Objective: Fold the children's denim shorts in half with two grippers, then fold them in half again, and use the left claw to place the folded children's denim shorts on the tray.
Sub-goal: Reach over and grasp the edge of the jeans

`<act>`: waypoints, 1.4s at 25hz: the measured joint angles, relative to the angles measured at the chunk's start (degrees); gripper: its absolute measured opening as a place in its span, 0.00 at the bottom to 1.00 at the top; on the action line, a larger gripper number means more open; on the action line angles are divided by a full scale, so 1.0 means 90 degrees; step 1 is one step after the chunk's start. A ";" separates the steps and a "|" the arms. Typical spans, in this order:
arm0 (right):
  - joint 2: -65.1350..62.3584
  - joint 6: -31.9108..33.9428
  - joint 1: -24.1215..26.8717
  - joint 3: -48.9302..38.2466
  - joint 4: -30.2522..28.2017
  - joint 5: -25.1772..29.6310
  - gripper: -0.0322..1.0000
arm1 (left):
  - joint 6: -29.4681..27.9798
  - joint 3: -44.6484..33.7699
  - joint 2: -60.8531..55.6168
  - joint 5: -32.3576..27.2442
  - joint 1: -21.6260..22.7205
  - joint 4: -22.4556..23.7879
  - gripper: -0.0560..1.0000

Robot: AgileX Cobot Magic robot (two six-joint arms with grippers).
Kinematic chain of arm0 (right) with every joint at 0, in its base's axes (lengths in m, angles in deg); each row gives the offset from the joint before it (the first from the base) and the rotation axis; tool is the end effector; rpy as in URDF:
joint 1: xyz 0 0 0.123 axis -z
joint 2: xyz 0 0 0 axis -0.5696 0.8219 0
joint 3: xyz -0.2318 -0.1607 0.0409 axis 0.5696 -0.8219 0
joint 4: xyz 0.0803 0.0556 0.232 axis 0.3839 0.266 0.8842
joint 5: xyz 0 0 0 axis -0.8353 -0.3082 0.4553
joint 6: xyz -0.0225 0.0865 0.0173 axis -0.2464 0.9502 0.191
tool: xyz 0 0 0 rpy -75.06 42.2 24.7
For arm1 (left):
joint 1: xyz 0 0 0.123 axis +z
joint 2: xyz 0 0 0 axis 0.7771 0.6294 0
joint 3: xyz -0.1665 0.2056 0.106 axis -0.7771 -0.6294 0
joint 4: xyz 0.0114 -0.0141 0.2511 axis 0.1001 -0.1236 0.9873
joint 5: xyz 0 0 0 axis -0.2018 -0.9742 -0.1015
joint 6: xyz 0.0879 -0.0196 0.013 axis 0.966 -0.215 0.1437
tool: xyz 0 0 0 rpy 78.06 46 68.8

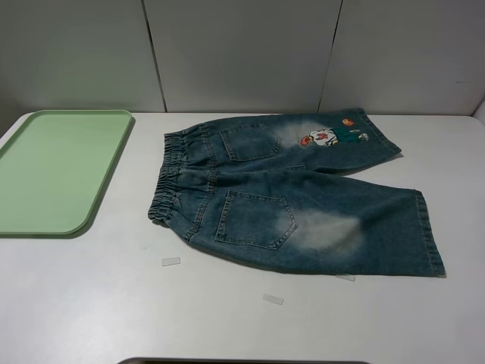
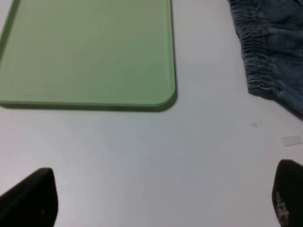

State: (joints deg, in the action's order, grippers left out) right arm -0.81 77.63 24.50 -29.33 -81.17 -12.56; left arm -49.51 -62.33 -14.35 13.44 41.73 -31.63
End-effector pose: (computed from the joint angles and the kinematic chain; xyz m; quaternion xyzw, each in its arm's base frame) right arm -0.0024 -0.0060 0.2791 -0.0511 0.8400 0.0280 0.5395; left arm -0.0024 0.0116 0.2722 -0.0231 0.8562 -0.0257 0.5156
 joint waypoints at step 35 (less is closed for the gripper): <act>0.0000 0.0000 0.0000 0.0000 0.0006 0.0000 0.70 | 0.0000 0.0000 0.0000 -0.0023 0.0000 0.0000 0.90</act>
State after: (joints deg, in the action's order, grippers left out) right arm -0.81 77.63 24.50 -29.33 -81.12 -12.56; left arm -49.51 -62.33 -14.35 13.23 41.73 -31.63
